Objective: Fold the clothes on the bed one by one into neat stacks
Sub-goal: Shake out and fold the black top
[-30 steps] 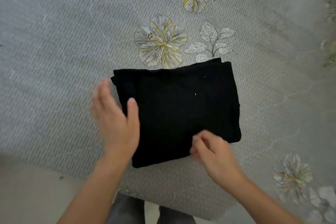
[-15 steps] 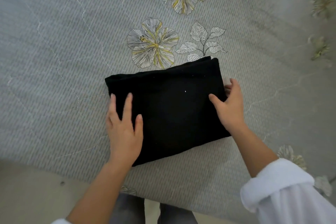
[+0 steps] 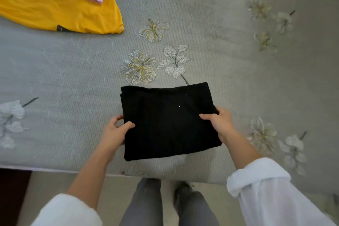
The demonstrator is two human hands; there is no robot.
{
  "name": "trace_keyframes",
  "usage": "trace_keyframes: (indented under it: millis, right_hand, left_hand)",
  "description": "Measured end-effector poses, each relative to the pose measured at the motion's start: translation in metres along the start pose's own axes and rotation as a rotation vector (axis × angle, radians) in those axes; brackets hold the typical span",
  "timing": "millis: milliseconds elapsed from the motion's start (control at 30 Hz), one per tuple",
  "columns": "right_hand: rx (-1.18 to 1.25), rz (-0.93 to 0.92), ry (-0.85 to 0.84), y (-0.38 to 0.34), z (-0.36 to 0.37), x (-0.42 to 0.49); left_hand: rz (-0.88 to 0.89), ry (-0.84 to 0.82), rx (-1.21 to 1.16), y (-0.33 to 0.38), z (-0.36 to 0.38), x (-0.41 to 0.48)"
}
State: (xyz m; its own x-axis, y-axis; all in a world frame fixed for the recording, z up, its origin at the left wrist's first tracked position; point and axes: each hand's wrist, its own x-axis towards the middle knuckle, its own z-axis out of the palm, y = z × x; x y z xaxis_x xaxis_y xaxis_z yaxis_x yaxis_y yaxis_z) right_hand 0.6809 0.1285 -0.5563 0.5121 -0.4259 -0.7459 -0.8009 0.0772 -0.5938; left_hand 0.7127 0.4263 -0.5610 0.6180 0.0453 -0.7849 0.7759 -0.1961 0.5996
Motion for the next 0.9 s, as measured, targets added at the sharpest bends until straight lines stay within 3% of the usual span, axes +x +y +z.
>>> trace_keyframes:
  millis: [233,567,900]
  right_hand:
    - [0.257,0.043,0.098,0.073,-0.112,-0.098]
    - [0.484,-0.073,0.276,0.219,-0.355,-0.22]
    - [0.636,-0.114,0.467,0.332,-0.545,-0.283]
  left_hand:
    - [0.111,-0.224,0.183,0.009,0.055,-0.09]
    - [0.345,-0.41,0.372,-0.036,0.276,-0.245]
    - [0.413,-0.631,0.48,-0.071,0.479,-0.369]
